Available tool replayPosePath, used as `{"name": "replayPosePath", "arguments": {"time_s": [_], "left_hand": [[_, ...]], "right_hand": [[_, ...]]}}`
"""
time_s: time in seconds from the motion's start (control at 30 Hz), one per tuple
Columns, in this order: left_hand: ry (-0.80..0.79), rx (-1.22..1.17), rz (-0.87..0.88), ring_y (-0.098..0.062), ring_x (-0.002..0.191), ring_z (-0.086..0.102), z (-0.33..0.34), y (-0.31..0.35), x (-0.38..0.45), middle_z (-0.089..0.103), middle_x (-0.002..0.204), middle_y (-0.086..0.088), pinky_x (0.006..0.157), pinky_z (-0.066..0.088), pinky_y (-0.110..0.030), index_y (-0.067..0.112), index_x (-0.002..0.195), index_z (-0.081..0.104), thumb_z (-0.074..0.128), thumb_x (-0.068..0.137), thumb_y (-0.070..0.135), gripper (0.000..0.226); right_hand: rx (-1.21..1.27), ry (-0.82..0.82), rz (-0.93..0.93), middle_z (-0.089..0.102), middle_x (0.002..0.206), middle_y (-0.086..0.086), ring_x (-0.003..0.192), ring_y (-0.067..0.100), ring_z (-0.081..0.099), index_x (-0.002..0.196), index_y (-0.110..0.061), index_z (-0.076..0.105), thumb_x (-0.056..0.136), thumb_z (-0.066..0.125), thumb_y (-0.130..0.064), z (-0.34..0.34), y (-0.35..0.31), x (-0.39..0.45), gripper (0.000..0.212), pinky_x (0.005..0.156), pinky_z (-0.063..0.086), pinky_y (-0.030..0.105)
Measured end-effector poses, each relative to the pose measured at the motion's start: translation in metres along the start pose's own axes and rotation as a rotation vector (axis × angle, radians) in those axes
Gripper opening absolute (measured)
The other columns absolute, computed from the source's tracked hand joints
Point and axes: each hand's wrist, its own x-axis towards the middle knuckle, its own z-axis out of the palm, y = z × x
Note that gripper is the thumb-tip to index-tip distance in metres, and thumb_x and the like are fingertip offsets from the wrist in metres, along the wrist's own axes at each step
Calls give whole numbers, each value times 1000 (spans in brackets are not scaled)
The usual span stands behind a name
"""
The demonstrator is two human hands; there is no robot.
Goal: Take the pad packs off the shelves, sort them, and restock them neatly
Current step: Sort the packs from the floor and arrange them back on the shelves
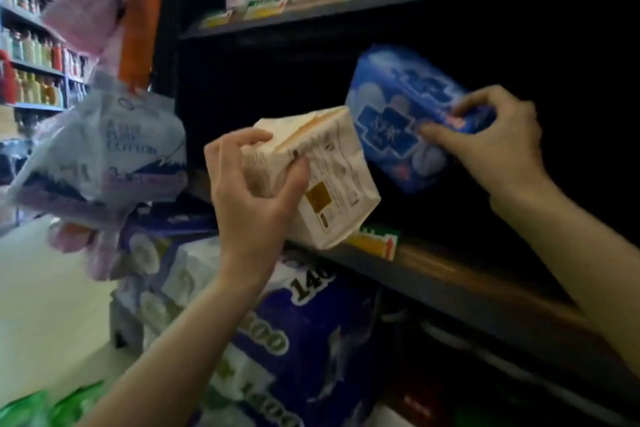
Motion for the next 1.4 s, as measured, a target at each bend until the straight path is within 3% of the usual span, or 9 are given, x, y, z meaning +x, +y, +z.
{"name": "replayPosePath", "arguments": {"time_s": [0.1,0.23,0.3,0.4,0.63,0.73,0.97,1.23,1.4], "left_hand": [[0,135,-46,-27,89,53,-61,4,-28,45,105,-13,71,50,-34,26,102,45,61,78,43,33],[-87,335,-122,-32,92,52,-167,0,-95,48,105,-18,74,48,-41,25,101,45,64,79,32,30],[-190,411,-191,-31,97,51,-212,-1,-144,48,104,-15,79,46,-46,31,99,43,65,77,33,31],[-363,551,-307,-18,99,47,-254,-2,-220,46,102,-6,85,39,-24,21,92,47,65,68,39,35],[-528,731,-723,-25,92,46,-280,-21,-351,45,97,-7,77,30,-25,6,89,55,62,55,55,59],[-489,874,-854,-36,97,48,-281,-26,-369,48,102,-14,79,30,-32,2,93,56,81,64,35,50],[-510,1120,-909,-37,106,41,-330,-19,-362,49,112,-16,83,35,-41,6,99,53,80,66,31,49],[-517,1277,-935,-39,110,40,-367,-15,-371,50,116,-18,87,34,-43,7,102,54,80,66,34,52],[-579,1311,-928,-37,113,38,-370,-21,-385,48,120,-16,89,32,-43,10,103,54,78,67,33,49]], "right_hand": [[70,-169,-16,53,92,-9,93,8,53,92,-20,53,65,79,-48,15,-27,-54,47,76,48,30],[-15,-428,-113,57,104,3,94,19,57,101,-15,55,61,72,-64,19,-46,-151,66,76,50,42],[-101,-514,-262,54,109,14,95,24,53,101,-10,55,66,71,-60,10,-46,-194,63,78,43,34],[-182,-608,-377,50,110,22,92,18,44,102,-5,54,73,72,-54,-3,-55,-243,59,77,33,20],[-262,-978,-116,40,100,1,86,18,48,93,-20,48,61,67,-57,-9,-28,-343,52,71,41,32],[-276,-1139,126,44,97,0,88,19,50,87,-24,46,66,75,-55,4,-3,-388,48,65,35,29],[-89,-1279,410,54,81,-6,80,17,54,80,-20,51,67,76,-50,44,8,-438,41,60,40,31],[-103,-1582,251,50,93,0,87,21,51,92,-18,50,72,72,-50,69,-22,-511,44,61,33,32],[-289,-1622,142,30,134,16,108,36,50,126,-15,39,82,67,-38,86,-24,-592,57,74,39,36]]}}
